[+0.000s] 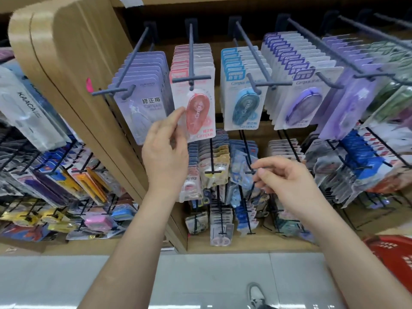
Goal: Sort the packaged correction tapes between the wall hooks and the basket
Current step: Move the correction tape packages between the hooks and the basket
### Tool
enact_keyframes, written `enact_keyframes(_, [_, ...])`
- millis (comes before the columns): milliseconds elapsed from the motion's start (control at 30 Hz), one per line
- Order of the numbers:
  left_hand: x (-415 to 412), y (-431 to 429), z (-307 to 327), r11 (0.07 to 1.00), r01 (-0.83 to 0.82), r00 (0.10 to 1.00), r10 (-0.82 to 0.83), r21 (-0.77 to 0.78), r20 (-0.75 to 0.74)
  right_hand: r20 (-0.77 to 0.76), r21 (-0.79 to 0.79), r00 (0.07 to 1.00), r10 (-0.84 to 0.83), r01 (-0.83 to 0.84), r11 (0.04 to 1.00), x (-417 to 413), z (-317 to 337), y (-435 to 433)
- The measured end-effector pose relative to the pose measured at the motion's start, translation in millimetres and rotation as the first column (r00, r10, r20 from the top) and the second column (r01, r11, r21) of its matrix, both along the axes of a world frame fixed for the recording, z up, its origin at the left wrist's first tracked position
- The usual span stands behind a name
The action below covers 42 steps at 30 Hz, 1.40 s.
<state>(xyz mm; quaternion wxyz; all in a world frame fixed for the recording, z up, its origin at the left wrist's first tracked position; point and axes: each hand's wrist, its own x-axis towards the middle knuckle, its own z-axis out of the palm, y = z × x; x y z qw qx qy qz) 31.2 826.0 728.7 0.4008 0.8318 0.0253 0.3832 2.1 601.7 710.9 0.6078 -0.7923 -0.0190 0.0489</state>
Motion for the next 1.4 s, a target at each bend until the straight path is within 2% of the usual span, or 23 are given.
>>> enact_keyframes(100, [-16.4, -4.7, -14.4, 0.999, 0.020, 1.000, -0.020, -0.034, -0.014, -0.020, -0.072, 0.998, -0.053, 0.051, 0.996, -15.5, -16.2, -27.9])
enact_keyframes(233, [-39.9, -21.4, -44.9, 0.978, 0.207, 0.963, -0.209, -0.033, -0.171, -0.049, -0.276, 0.995, -0.087, 0.071, 0.959, -38.1, -47.3, -73.3])
enact_keyframes(367, [-61.9, -57.2, -80.3, 0.909, 0.387, 0.892, -0.326, 0.157, -0.312, -0.056, -0.488, 0.995, -0.087, 0.049, 0.871, -69.6, -73.3, -119.9])
enact_keyframes(433, [-70.4, -81.2, -99.5, 0.837, 0.505, 0.819, -0.389, 0.210, -0.422, -0.078, -0.586, 0.992, -0.100, 0.035, 0.809, -86.8, -89.9, -144.8])
enact_keyframes(533, [-82.0, -121.1, -129.5, 0.729, 0.658, 0.672, -0.457, 0.188, -0.582, -0.151, -0.657, 0.974, -0.167, 0.028, 0.753, -116.3, -120.9, -187.8])
enact_keyframes(700, [-94.1, -200.8, -160.9, 0.561, 0.818, 0.439, -0.471, 0.124, -0.765, -0.288, -0.603, 0.903, -0.318, 0.087, 0.793, -176.7, -162.2, -265.1])
enact_keyframes(767, [-100.2, -244.2, -173.6, 0.518, 0.849, 0.388, -0.477, 0.105, -0.789, -0.313, -0.587, 0.843, -0.436, 0.189, 0.787, -204.9, -175.8, -304.5])
enact_keyframes(867, [-113.5, -315.9, -190.5, 0.533, 0.843, 0.376, -0.482, 0.076, -0.791, -0.324, -0.567, 0.721, -0.612, 0.370, 0.736, -248.5, -194.6, -363.3])
enact_keyframes(933, [-121.4, -364.6, -203.9, 0.542, 0.838, 0.369, -0.489, 0.056, -0.790, -0.338, -0.531, 0.608, -0.718, 0.506, 0.679, -273.9, -207.7, -399.1])
enact_keyframes(1000, [-126.8, -412.4, -220.0, 0.513, 0.858, 0.326, -0.503, 0.028, -0.801, -0.358, -0.525, 0.490, -0.795, 0.598, 0.606, -296.7, -220.4, -431.5])
enact_keyframes(1133, [-126.4, -499.8, -248.6, 0.393, 0.919, 0.211, -0.468, 0.011, -0.858, -0.402, -0.498, 0.278, -0.872, 0.733, 0.463, -327.2, -242.2, -483.0])
enact_keyframes(1233, [-118.7, -559.2, -268.8, 0.350, 0.937, 0.151, -0.438, -0.014, -0.886, -0.451, -0.450, 0.140, -0.881, 0.817, 0.360, -334.8, -262.8, -513.3])
enact_keyframes(1333, [-103.8, -611.0, -296.7, 0.286, 0.958, 0.106, -0.431, -0.024, -0.896, -0.495, -0.415, 0.045, -0.868, 0.865, 0.281, -328.0, -287.9, -538.5])
enact_keyframes(1400, [-90.4, -643.0, -320.8, 0.226, 0.973, 0.054, -0.425, -0.048, -0.904, -0.507, -0.403, 0.013, -0.862, 0.880, 0.251, -315.1, -305.5, -555.3])
